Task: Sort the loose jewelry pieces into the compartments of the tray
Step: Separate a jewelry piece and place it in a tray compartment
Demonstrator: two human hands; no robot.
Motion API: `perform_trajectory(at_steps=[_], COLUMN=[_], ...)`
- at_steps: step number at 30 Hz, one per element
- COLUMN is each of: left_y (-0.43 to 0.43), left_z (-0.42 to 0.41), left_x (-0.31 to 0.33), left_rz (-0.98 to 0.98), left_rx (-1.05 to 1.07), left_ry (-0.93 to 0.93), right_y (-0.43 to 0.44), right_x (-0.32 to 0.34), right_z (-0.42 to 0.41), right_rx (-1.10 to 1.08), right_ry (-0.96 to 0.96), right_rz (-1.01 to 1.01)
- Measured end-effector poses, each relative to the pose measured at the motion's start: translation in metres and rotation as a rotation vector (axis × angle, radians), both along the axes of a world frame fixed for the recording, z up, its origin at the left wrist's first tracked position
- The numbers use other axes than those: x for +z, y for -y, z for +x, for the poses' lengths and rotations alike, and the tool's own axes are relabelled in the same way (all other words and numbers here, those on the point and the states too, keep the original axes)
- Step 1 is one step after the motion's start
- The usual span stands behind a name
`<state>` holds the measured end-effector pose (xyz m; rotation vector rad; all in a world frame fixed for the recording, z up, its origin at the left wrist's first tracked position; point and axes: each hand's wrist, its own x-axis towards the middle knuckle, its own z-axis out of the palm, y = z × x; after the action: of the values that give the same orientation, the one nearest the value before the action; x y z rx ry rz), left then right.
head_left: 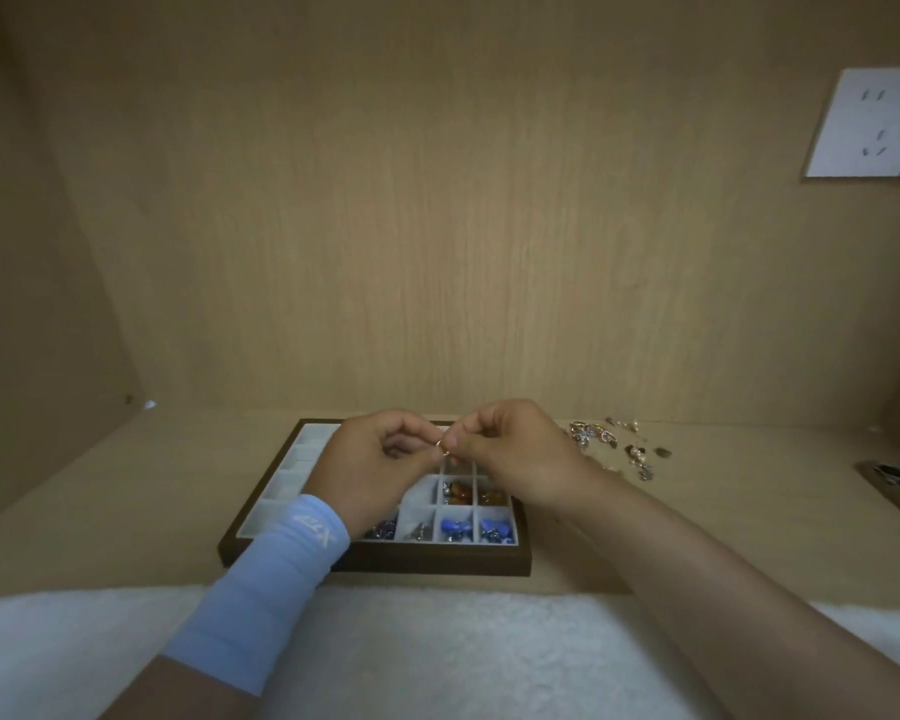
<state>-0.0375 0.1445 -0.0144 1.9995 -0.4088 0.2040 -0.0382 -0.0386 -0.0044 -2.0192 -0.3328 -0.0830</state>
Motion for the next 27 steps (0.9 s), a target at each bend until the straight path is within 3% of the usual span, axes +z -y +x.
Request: perform_trajectory(at_steps=[3,7,12,18,21,24,27], left_y=[-0.006,-0.02,-0.023,-0.023,-0.023,-0.023,-0.023], left_z=[0.0,0.0,-0.002,-0.003,-0.002,-0.001,0.001], left_x=[-0.004,-0.003,-0.001,-0.004,-0.004,-0.007,-0.009], left_rz=[0.115,0.461,0.508,0.519,0.555,0.593,0.616], left_rx=[-0.005,0.037,-0.015,-0.066,-0.101,-0.135,-0.137], left_ry=[0.009,0.195,0.179,0.103,0.112,0.102,0.105], right_y=[-0.006,-0.016,-0.026,-0.023,-0.007,0.022,0.053], right_x=[-0.01,-0.017,-0.015,-0.012,0.0,0.016,0.023], right_z=[0.0,-0.008,-0.013,-0.013,-0.007,0.002,0.008], right_rx=[-0.074,-0.099,-0.058,0.007,-0.034,-0.109,-0.166], right_ry=[0.072,0.172,0.257,0.277,0.258,0.181,0.069], right_rz=[-0.142,-0.505,-0.733,-0.768,-0.691,-0.633,-0.707])
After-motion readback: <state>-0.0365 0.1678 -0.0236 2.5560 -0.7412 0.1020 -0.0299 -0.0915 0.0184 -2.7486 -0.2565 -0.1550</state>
